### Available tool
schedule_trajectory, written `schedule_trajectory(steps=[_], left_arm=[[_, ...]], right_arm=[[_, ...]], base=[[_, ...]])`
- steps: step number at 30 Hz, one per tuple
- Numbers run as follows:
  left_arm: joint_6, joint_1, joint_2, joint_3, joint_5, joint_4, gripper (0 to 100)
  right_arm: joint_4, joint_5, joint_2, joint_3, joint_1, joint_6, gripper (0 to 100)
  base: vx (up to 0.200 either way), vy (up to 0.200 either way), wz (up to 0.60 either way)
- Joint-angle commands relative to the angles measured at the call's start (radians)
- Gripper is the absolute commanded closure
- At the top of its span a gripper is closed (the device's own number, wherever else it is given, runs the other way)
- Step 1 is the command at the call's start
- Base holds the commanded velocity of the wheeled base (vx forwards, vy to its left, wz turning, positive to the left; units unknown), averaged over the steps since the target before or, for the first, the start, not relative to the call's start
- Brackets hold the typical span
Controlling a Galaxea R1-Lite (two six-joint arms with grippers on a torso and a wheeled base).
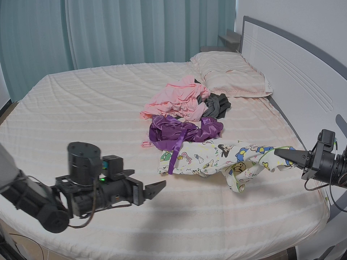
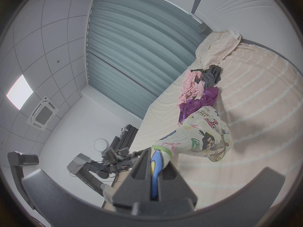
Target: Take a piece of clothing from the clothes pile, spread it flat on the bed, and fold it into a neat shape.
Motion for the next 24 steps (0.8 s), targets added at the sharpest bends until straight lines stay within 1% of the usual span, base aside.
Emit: schedule_trajectory(steps=[1, 7, 12, 19, 24], left_arm=[[-0.134, -0.126, 0.465, -0.22, 0.043, -0.239, 0], [-0.137, -0.12, 0.574, -0.305, 0.034, -0.256, 0], [-0.14, -0.111, 0.646, -0.393, 0.045, -0.275, 0], [-0.149, -0.103, 0.669, -0.468, 0.066, -0.336, 0], [-0.151, -0.085, 0.671, -0.473, 0.042, -0.336, 0]], right_arm=[[0.039, 0.021, 0.025, -0.021, 0.041, 0.015, 100], [0.047, 0.015, 0.018, -0.052, 0.041, 0.067, 100], [0.047, 0.015, 0.018, -0.058, 0.041, 0.072, 100], [0.048, 0.012, 0.015, -0.095, 0.033, 0.075, 100], [0.048, 0.013, 0.013, -0.112, 0.033, 0.075, 100]], base=[[0.0, 0.0, 0.0], [0.0, 0.0, 0.0], [0.0, 0.0, 0.0], [0.0, 0.0, 0.0], [0.0, 0.0, 0.0]])
